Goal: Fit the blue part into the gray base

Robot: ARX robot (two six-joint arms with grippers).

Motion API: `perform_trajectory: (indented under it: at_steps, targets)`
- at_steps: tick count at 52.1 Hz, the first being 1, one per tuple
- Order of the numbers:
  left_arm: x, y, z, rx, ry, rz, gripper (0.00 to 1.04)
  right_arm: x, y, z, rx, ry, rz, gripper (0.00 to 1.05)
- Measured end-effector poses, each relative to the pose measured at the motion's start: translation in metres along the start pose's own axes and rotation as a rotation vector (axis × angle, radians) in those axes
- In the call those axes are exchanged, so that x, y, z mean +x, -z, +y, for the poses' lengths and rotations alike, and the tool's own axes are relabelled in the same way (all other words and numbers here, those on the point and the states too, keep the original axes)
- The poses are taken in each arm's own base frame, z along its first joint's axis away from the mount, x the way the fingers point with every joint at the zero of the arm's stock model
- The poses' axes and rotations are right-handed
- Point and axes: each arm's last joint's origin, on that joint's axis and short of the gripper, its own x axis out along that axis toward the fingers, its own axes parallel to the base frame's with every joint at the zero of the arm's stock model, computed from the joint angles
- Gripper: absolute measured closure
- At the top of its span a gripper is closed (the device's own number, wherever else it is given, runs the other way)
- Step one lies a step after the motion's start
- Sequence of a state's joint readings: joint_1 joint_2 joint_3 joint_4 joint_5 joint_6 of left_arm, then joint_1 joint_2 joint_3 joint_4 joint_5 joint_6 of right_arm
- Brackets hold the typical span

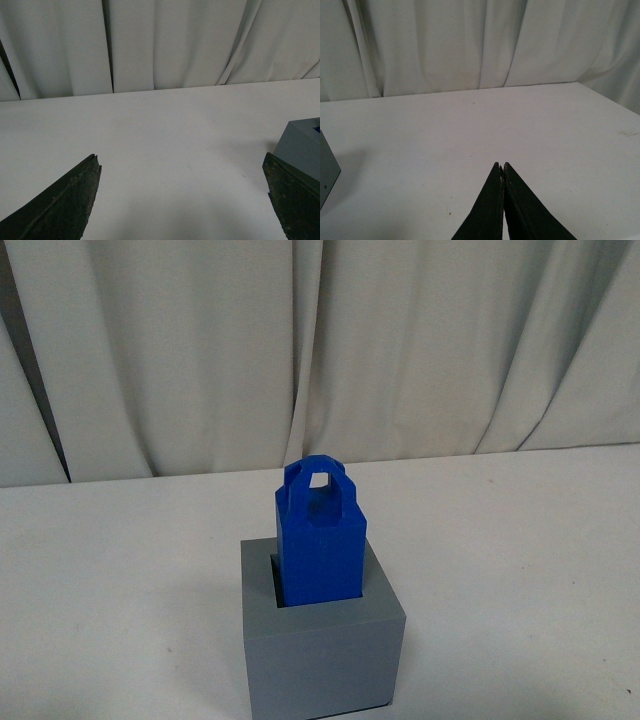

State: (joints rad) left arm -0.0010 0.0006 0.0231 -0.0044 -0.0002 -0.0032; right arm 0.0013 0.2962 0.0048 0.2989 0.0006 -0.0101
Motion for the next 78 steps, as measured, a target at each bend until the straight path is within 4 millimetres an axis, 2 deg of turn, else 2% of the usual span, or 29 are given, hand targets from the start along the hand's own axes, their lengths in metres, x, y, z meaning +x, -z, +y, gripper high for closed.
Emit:
perform_trajectory:
  at_steps: [24,31,37,39,48,56,61,78]
  targets:
    - [0.0,0.0,0.0,0.0,0.0,0.0,0.06,-0.008,0.0,0.0,0.0,-0.002,-0.001,1.02]
    - [0.0,0.0,0.0,0.0,0.0,0.0,0.06,-0.018,0.003,0.0,0.0,-0.003,0.008,1.02]
    - [0.0,0.0,0.0,0.0,0.0,0.0,0.06,-0.018,0.003,0.0,-0.001,-0.002,0.006,1.02]
    - [0.0,0.0,0.0,0.0,0.0,0.0,0.06,-0.018,0.003,0.0,0.0,-0.003,0.005,0.95]
    - [0.0,0.0,0.0,0.0,0.0,0.0,0.06,-0.018,0.003,0.0,0.0,-0.002,0.005,0.55]
    - [0.0,0.0,0.0,0.0,0.0,0.0,0.06,-0.019,0.003,0.0,0.0,-0.002,0.005,0.28]
    - [0.0,0.0,0.0,0.0,0.0,0.0,0.06,-0.018,0.003,0.0,0.0,-0.002,0.005,0.06]
    - [0.0,0.0,0.0,0.0,0.0,0.0,0.06,-0.018,0.003,0.0,0.0,-0.002,0.005,0.07]
